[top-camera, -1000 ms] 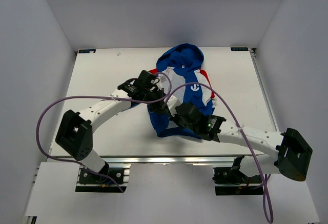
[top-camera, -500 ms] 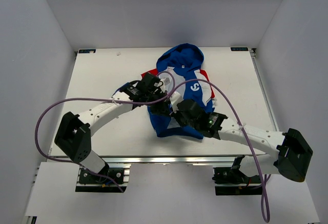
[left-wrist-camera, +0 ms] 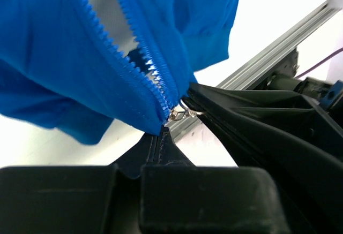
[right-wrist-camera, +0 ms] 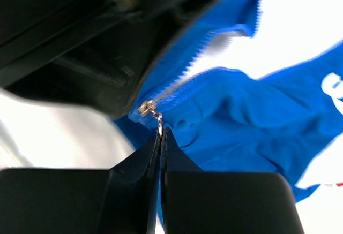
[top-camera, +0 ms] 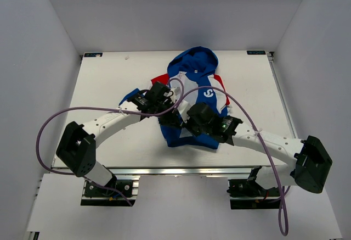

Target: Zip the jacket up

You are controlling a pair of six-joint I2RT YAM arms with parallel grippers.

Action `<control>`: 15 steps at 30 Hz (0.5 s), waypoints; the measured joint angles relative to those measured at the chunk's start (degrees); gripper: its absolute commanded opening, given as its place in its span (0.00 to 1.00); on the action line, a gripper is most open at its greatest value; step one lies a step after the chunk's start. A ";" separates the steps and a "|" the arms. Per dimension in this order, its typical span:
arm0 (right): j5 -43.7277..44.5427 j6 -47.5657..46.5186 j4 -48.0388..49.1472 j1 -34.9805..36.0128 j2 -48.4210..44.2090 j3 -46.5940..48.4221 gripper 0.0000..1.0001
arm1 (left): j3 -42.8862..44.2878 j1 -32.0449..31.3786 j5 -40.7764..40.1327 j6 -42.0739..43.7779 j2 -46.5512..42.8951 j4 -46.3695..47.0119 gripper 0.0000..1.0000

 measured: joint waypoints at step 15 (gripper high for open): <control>-14.01 2.43 -6.19 -1.42 1.05 3.39 0.00 | 0.59 -0.76 0.24 2.80 0.28 -5.33 0.00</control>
